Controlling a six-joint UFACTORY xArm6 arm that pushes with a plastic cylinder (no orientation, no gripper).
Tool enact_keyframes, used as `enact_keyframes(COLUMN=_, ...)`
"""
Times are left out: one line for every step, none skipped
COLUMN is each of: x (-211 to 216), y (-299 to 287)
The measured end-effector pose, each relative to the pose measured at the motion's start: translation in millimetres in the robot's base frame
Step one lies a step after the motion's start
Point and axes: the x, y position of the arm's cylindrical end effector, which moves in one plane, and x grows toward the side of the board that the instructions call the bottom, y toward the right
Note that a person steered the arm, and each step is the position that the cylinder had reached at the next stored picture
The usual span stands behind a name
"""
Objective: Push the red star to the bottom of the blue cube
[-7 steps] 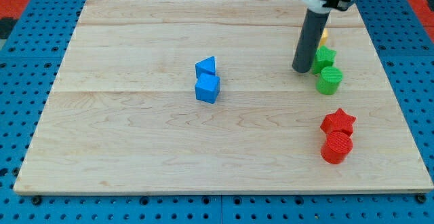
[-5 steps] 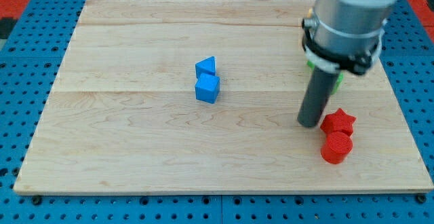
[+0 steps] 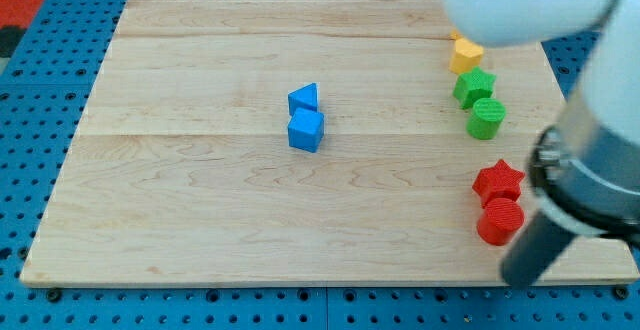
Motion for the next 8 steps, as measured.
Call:
enact_keyframes(x=0, y=38)
enact_keyframes(x=-2, y=38)
enact_keyframes(x=-72, y=12)
enact_keyframes(x=-88, y=5)
enact_keyframes(x=-96, y=5)
enact_keyframes(x=-96, y=1)
enact_keyframes(x=-96, y=-25)
enact_keyframes(x=-96, y=-54)
